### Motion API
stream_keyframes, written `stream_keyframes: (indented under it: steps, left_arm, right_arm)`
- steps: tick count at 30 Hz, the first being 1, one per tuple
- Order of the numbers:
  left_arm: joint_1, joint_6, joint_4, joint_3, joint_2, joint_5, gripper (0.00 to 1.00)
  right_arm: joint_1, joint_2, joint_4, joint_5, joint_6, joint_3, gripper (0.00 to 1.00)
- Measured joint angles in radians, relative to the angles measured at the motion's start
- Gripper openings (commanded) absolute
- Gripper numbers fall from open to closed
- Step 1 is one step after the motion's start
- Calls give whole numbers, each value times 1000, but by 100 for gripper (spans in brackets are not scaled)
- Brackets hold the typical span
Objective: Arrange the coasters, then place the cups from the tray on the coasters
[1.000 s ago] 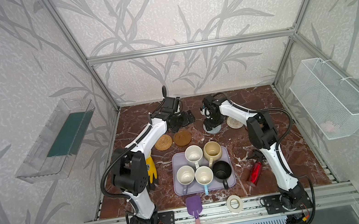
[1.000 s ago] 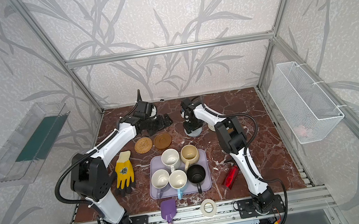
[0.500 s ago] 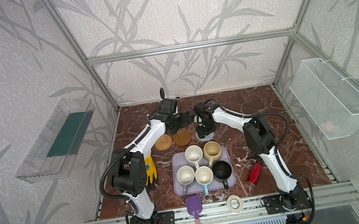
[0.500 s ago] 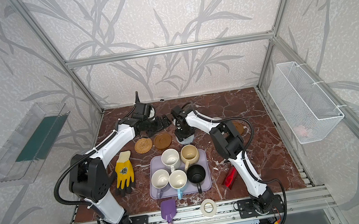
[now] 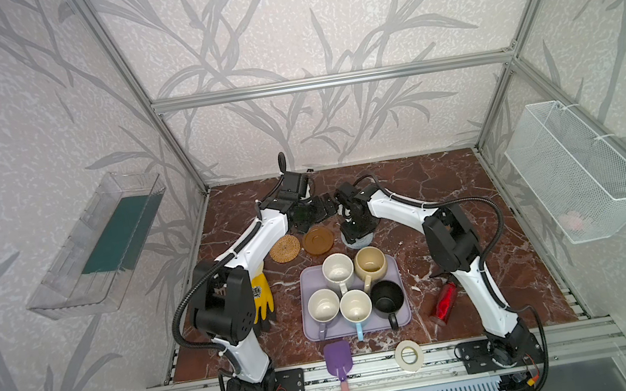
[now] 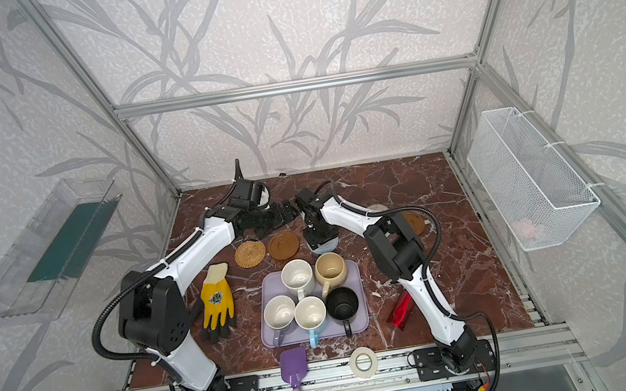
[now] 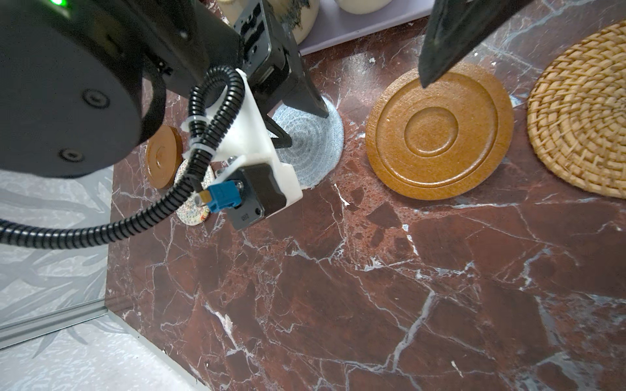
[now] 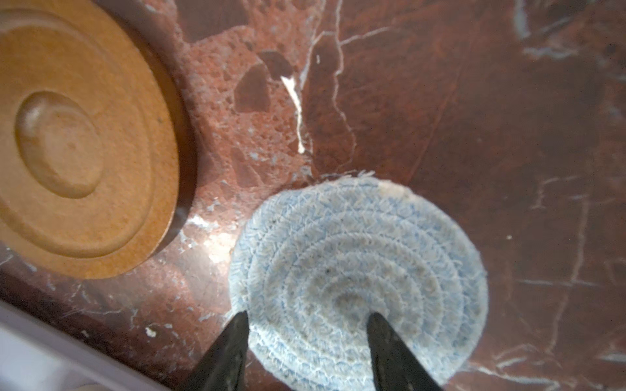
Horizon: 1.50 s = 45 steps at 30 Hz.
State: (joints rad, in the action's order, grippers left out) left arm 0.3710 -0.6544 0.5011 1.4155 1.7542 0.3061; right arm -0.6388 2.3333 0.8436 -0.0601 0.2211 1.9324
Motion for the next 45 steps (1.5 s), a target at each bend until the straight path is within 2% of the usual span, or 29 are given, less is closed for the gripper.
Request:
stream_keyframes:
  steps: [21, 45]
  left_arm:
    - [0, -11, -1, -5, -1, 2, 99]
    - [0, -12, -1, -12, -8, 5, 99]
  right_arm:
    - [14, 16, 20, -27, 23, 29, 58]
    - [11, -21, -32, -33, 41, -30, 59]
